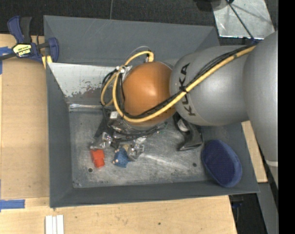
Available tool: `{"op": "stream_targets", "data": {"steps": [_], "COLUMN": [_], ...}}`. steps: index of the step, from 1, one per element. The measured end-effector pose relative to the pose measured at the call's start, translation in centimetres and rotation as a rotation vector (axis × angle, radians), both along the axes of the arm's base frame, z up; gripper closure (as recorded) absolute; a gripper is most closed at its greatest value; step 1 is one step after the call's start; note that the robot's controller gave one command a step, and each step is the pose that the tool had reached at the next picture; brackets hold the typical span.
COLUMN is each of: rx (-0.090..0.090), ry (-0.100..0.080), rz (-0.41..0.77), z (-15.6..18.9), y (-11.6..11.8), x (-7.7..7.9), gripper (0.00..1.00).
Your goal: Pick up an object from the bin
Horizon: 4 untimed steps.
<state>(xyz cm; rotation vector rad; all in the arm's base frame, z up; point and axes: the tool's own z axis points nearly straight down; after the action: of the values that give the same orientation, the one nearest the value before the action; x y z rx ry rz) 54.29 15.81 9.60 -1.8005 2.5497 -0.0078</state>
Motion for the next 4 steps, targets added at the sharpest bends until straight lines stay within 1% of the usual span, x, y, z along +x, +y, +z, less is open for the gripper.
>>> {"op": "stream_targets", "data": {"steps": [1,2,3,4], "rx": [-0.007,-0.004,-0.023,-0.018], "ry": [-0.018,-0.015,0.010,0.013], "rz": [0.460,0.805,1.087,0.986], "z": [-0.6,-0.6,-1.5,0.2], "y": [1.7,1.5,-1.1,-9.5], "x": [0.1,0.4,4.6,3.5], "gripper": [0.00,0.00,0.00,0.00]}}
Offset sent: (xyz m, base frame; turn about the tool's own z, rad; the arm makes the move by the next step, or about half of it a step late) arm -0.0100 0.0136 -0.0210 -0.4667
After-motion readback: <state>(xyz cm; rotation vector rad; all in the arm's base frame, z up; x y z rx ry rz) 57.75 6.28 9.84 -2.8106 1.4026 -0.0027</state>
